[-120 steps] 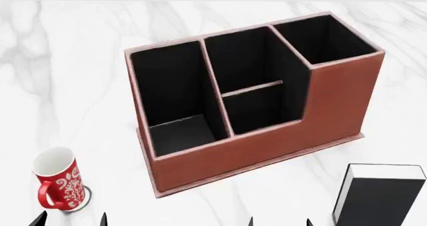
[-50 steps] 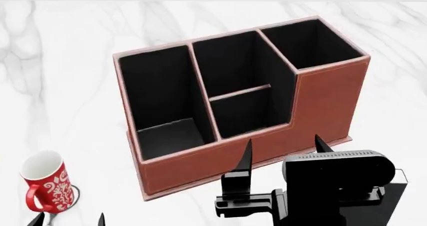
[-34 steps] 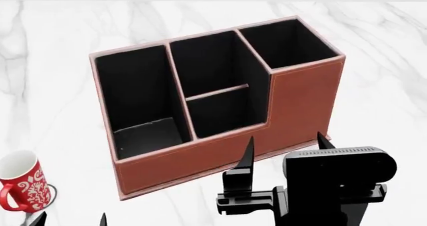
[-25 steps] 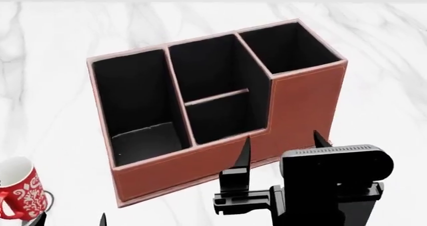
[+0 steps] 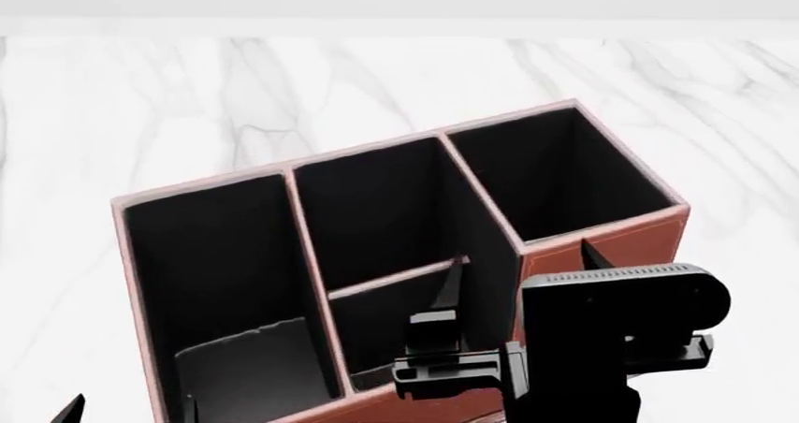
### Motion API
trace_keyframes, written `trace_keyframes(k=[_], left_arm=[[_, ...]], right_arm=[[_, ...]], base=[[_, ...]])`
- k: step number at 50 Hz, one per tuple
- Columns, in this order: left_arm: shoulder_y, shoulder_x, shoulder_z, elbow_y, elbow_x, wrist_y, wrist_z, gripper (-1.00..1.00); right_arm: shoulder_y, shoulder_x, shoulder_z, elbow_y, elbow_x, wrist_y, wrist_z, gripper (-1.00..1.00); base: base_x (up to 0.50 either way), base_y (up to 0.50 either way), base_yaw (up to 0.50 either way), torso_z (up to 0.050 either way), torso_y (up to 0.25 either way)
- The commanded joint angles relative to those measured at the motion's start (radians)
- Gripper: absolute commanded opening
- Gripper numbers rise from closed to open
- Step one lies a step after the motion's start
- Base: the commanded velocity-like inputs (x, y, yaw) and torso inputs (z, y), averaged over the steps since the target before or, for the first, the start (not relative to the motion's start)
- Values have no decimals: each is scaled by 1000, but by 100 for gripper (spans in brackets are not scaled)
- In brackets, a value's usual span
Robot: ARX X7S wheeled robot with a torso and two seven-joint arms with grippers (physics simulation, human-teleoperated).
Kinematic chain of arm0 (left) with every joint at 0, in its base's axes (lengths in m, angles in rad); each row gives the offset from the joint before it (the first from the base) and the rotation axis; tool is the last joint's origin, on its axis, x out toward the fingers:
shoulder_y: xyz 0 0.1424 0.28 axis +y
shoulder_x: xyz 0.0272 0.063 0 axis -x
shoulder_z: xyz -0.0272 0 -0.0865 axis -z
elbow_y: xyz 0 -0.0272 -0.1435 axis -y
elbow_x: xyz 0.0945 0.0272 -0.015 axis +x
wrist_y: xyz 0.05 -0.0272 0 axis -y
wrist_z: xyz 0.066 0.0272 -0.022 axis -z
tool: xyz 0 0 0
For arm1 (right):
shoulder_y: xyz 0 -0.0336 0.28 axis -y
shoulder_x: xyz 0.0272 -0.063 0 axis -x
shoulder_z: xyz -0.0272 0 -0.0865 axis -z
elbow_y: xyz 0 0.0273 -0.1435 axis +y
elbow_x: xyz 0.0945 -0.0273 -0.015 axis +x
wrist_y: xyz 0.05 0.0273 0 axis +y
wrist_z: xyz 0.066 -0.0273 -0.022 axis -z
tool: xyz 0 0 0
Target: Pick up the book and place it in the left compartment of the caddy.
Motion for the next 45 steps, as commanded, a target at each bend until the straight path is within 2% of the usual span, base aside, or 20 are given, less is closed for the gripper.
trace_keyframes(k=[1,9,13,14,17,18,19,21,24,27,32,34,35,39,40,42,45], left_arm=[[1,-7,8,0,-7,2,-9,100],[-3,-11,12,-2,-13,0,-15,100],[-2,-14,14,-2,-15,2,-17,100],[-2,-14,14,-2,-16,3,-18,100],[-4,-16,14,1,-19,0,-21,100],[-4,-16,15,1,-20,0,-22,100],[-4,-17,16,3,-20,-1,-23,100],[-5,-17,17,2,-21,-2,-24,100],[-5,-19,19,2,-24,-1,-25,100],[-4,-20,21,3,-25,-1,-27,100],[-7,-22,23,0,-29,-1,-29,100],[-9,-23,22,0,-32,-3,-32,100],[-9,-23,23,-2,-31,-1,-33,100],[-6,-25,25,0,-34,0,-35,100],[-7,-26,25,0,-36,-1,-35,100],[-11,-26,25,-7,-37,0,-37,100],[-11,-27,27,-9,-38,1,-39,100]], right_arm=[[5,-2,1,1,11,12,9,100],[37,-39,63,-2,58,100,21,100],[107,-64,121,-57,104,288,38,100],[109,-64,122,-59,106,291,38,100],[201,-83,187,-131,172,498,21,100],[242,-74,204,-150,222,559,53,100],[259,-39,231,-125,372,559,166,100],[308,58,282,-43,672,559,466,100],[390,137,282,71,1122,553,896,100],[462,214,209,151,1522,510,1112,100],[539,297,86,209,1681,462,1239,100],[598,348,-22,275,1817,435,1279,100],[605,356,-32,285,1844,415,1286,100],[699,393,-103,319,1912,424,1286,100],[710,373,-74,317,1911,440,1237,100],[762,402,-149,345,1955,478,1225,100],[780,422,-178,370,1996,456,1218,100]], base=[[0,0,0,0,0],[0,0,0,0,0],[0,0,0,0,0],[0,0,0,0,0],[0,0,0,0,0],[0,0,0,0,0],[0,0,0,0,0],[0,0,0,0,0],[0,0,0,0,0],[0,0,0,0,0],[0,0,0,0,0],[0,0,0,0,0],[0,0,0,0,0],[0,0,0,0,0],[0,0,0,0,0],[0,0,0,0,0],[0,0,0,0,0]])
